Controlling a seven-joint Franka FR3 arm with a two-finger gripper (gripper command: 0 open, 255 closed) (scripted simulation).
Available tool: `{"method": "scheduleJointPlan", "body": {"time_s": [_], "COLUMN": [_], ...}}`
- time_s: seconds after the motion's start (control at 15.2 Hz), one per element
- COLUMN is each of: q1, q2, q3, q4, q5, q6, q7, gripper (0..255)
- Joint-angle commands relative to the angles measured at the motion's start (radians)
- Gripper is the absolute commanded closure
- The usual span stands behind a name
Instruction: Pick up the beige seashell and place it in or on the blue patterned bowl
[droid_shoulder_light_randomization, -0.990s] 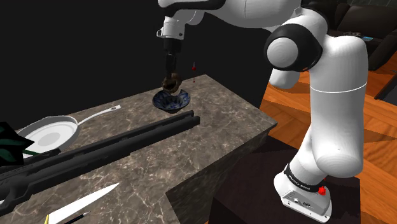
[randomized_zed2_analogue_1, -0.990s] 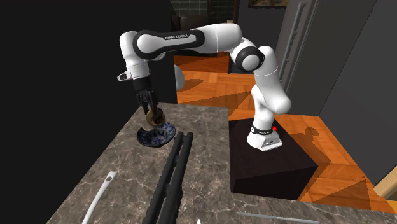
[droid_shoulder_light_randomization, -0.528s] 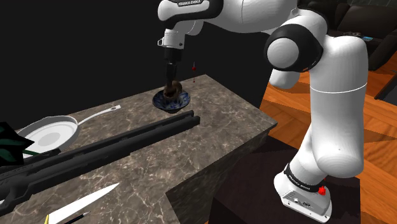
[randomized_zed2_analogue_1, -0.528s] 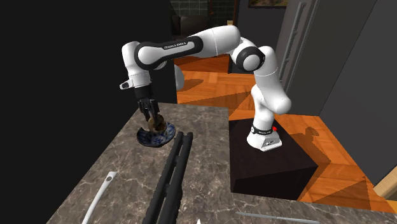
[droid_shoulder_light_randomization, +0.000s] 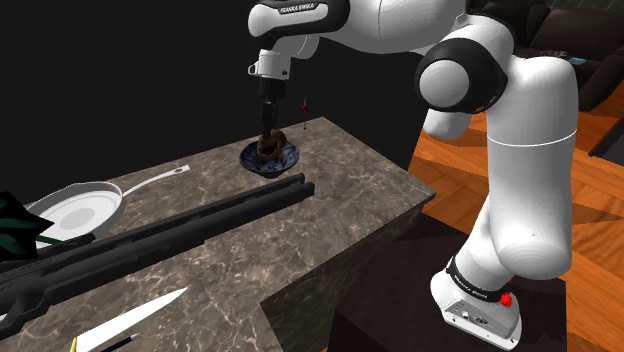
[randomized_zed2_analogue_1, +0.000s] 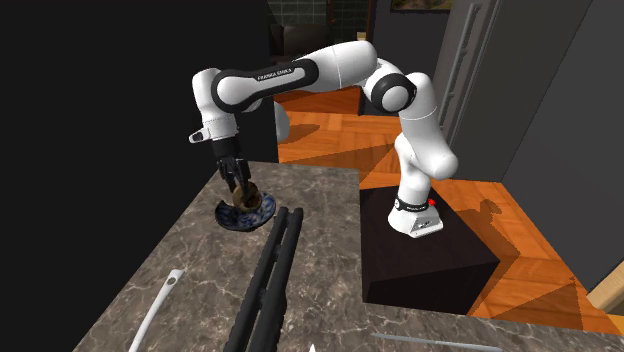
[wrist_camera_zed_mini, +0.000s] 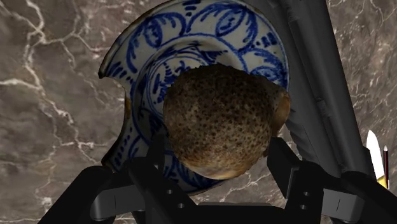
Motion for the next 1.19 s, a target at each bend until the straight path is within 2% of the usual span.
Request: {"method": "scheduleJointPlan", "body": {"time_s": [0.0, 0.33, 0.59, 1.12], "q1": [0.0, 0.0, -0.045, -0.045], "q2": [0.0, 0.0, 0.036, 0.036], "q3": [0.0, 0.0, -0.007, -0.007], "q4": [0.0, 0.0, 0.17, 0.17], "q5": [0.0, 0.0, 0.004, 0.004], "q6": [0.0, 0.0, -0.137, -0.137], "q7": [0.0, 0.0, 0.018, 0.018], "gripper": [0, 0, 0, 0]}}
